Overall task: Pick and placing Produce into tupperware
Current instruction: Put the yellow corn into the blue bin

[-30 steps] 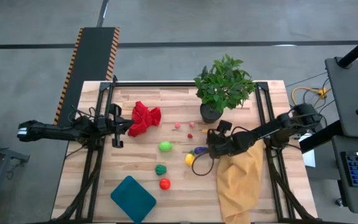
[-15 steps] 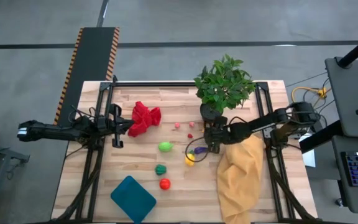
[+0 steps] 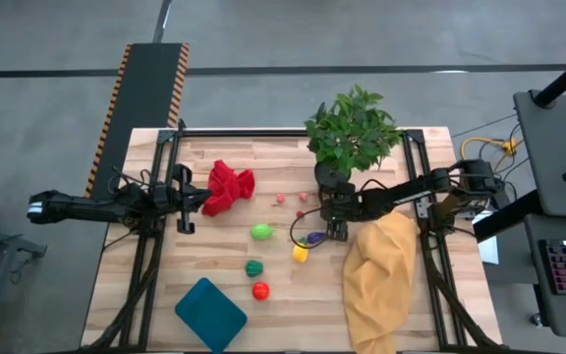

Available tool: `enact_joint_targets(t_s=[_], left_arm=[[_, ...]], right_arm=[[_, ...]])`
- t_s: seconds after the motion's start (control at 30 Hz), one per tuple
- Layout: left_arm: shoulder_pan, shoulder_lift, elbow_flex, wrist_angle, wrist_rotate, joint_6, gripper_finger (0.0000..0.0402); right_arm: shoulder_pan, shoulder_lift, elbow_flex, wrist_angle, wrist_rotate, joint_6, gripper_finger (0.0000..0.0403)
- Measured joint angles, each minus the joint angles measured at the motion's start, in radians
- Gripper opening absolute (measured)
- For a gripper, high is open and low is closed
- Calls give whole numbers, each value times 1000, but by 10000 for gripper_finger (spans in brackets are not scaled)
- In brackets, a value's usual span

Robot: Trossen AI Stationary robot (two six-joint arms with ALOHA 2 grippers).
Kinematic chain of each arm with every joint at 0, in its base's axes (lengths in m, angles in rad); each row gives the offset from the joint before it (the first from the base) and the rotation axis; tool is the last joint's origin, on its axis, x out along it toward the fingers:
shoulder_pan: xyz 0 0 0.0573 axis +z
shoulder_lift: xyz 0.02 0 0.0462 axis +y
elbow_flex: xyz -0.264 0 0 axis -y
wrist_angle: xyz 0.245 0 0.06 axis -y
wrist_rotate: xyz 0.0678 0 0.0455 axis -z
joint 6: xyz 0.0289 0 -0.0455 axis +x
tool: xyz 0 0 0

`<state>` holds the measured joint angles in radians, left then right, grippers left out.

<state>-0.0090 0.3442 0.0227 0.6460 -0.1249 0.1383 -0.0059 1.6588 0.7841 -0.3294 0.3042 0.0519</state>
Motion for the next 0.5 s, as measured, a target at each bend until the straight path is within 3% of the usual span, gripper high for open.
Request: enact_joint_targets(t_s=[0.5], left_arm=[[0,0,0,0,0,0,0]], right_arm=[[-1,3,-1,-6,14,32,202]])
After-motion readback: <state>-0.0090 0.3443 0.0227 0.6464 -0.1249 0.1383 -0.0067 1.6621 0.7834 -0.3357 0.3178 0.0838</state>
